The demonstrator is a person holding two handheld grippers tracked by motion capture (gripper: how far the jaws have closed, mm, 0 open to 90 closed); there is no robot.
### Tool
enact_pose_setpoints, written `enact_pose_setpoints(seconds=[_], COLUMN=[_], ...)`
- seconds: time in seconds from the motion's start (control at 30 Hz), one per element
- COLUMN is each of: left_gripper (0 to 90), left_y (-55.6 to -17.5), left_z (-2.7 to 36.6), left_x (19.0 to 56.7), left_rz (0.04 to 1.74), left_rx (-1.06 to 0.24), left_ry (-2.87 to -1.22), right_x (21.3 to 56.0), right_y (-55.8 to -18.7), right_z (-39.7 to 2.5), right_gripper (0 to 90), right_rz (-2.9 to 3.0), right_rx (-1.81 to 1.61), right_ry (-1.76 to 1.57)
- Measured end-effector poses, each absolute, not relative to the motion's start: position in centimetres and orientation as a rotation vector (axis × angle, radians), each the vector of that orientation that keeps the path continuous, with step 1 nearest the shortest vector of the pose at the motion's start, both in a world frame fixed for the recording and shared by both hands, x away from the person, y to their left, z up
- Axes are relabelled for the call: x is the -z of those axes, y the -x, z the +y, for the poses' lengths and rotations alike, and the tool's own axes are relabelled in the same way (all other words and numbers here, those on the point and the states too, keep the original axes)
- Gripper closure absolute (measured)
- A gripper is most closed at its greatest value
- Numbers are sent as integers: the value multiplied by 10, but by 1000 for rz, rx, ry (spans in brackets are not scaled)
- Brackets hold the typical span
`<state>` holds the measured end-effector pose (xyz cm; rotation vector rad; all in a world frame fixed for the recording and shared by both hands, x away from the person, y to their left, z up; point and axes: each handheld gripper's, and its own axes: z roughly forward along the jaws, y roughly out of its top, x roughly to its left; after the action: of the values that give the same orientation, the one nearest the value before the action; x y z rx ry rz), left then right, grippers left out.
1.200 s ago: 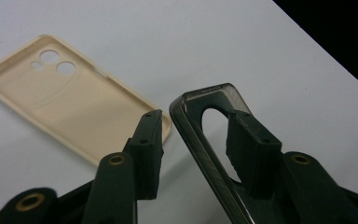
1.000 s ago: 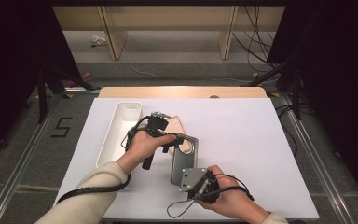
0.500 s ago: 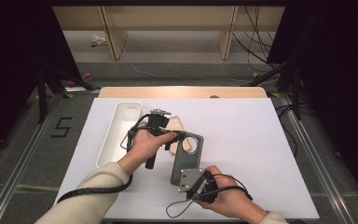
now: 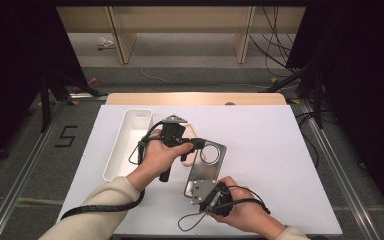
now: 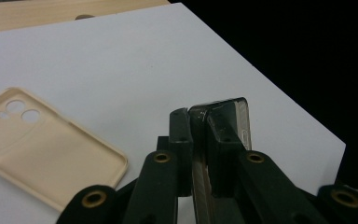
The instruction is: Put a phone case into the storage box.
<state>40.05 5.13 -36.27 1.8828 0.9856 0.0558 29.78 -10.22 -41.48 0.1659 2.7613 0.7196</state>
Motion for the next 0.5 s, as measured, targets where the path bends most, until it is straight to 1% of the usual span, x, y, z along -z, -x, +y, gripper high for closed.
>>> enact_pose_setpoints(seconds=[0.07, 0.13, 0.17, 0.2, 0.27, 0.4, 0.5], left_gripper=[818, 819, 819, 819, 819, 818, 818], left_y=[-398, -396, -396, -396, -396, -395, -395], left_z=[50, 50, 50, 50, 52, 57, 61], left_x=[359, 356, 356, 355, 354, 355, 355], left_rz=[962, 930, 920, 913, 892, 866, 851], left_rx=[-68, -116, -136, -151, -208, -267, -303], left_ry=[-1882, -1904, -1909, -1908, -1913, -1899, -1890], right_x=[415, 416, 416, 416, 415, 416, 416], right_y=[-299, -300, -302, -302, -304, -309, -311], right_z=[-103, -104, -106, -106, -108, -114, -117], right_gripper=[868, 807, 718, 718, 597, 429, 351], right_rz=[2759, 2738, 2707, 2707, 2674, 2634, 2613], right_rx=[-739, -735, -760, -760, -804, -859, -899], right_ry=[-173, -191, -207, -207, -243, -301, -360])
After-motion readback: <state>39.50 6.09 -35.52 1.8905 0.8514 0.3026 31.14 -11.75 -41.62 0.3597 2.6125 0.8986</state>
